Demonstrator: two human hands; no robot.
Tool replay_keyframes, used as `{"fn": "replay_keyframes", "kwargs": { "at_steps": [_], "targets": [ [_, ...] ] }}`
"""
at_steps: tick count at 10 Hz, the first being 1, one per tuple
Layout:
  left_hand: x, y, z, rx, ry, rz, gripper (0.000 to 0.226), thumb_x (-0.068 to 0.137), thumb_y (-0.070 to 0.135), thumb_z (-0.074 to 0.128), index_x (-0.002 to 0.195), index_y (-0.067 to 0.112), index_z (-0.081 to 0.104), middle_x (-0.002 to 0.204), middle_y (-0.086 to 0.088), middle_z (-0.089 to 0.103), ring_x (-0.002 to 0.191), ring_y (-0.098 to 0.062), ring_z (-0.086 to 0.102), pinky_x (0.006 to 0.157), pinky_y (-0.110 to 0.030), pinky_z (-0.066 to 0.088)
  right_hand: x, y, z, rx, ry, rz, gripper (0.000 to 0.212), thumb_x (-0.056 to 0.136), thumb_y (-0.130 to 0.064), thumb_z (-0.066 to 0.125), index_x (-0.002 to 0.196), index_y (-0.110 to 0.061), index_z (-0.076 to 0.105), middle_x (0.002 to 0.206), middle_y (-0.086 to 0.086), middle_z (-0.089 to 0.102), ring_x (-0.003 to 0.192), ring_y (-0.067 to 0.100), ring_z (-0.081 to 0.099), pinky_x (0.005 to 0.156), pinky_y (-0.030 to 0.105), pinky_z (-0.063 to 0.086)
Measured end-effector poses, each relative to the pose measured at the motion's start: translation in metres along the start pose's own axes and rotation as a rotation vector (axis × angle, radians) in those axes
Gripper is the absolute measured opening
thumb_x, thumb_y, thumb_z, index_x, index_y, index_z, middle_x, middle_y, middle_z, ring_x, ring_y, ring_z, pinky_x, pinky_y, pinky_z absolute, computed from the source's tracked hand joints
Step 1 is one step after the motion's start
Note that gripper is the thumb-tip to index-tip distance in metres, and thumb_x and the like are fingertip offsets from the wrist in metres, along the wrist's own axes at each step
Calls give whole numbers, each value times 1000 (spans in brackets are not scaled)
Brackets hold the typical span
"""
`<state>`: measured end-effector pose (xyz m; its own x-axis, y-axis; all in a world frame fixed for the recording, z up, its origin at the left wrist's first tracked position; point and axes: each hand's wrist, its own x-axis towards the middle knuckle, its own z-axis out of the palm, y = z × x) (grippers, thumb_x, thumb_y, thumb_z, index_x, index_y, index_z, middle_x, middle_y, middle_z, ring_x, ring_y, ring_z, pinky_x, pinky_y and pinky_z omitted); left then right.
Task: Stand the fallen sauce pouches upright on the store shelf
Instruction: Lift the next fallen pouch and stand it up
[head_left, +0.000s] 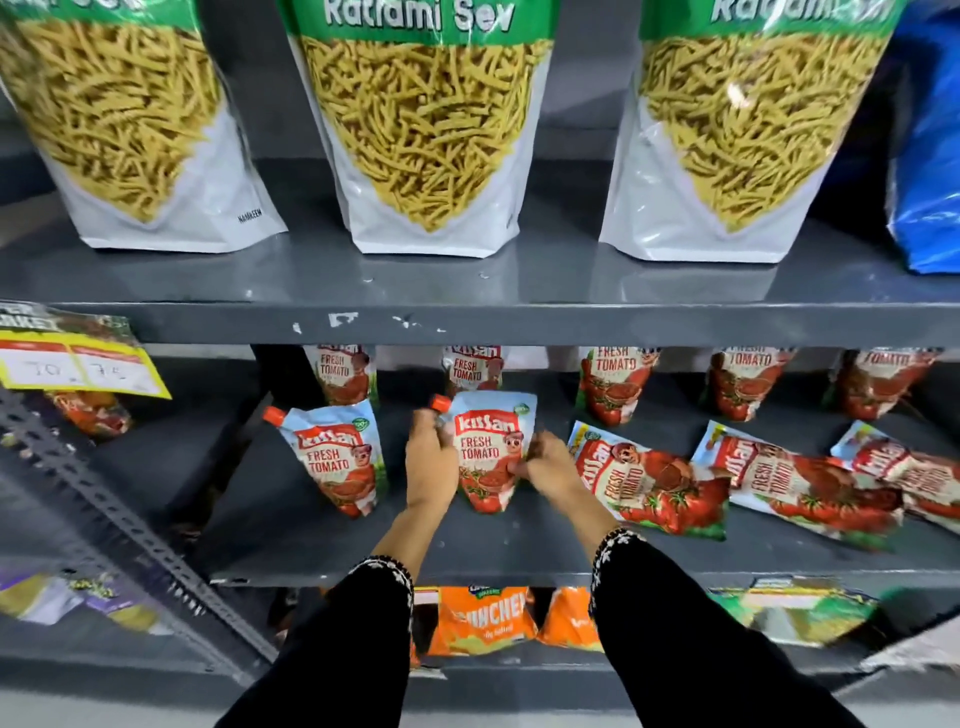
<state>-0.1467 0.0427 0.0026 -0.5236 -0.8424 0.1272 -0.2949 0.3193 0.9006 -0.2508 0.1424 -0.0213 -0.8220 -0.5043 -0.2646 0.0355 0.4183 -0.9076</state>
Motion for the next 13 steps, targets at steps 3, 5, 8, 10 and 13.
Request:
{"fn": "replay_keyframes", "kwargs": {
  "at_steps": [3, 5, 8, 10, 13],
  "targets": [
    [-47, -6, 30, -257, 121, -423, 40, 93, 21, 53, 122, -6, 47, 124, -22, 53, 115, -35, 54, 94, -40, 43, -16, 10, -32, -118, 123, -1, 45, 71, 12, 65, 115, 5, 57, 108, 14, 62, 103, 25, 59, 88, 33, 48],
    [-80, 22, 73, -438, -8, -719, 49, 91, 20, 57, 133, -1, 43, 133, -21, 54, 120, -39, 52, 99, -41, 44, -20, 17, -95, -394, 331, -94, 44, 79, 6, 50, 121, -5, 59, 122, 21, 63, 115, 35, 58, 94, 37, 49],
    [-92, 53, 164, -528, -171, -946, 50, 92, 29, 56, 130, -3, 51, 122, -24, 61, 79, -34, 62, 78, -35, 50, 13, 32, -180, -817, 85, 73, 50, 95, -16, 41, 143, -2, 36, 148, 18, 42, 135, 33, 42, 109, 36, 36],
    [-95, 64, 194, -422, -34, -923, 40, 97, 3, 37, 135, -10, 43, 138, -27, 50, 117, -36, 56, 55, -24, 46, 43, 46, -193, -890, -121, 78, 41, 95, -25, 42, 121, 3, 56, 133, 22, 55, 121, 36, 54, 97, 37, 45],
    [-113, 87, 189, -435, 125, -826, 32, 94, -1, 41, 124, -8, 51, 134, -32, 51, 121, -43, 54, 67, -34, 51, 47, 57, -204, -669, -170, 15, 17, 86, -5, 48, 87, 3, 63, 79, 19, 63, 92, 31, 64, 68, 32, 45]
  ]
}}
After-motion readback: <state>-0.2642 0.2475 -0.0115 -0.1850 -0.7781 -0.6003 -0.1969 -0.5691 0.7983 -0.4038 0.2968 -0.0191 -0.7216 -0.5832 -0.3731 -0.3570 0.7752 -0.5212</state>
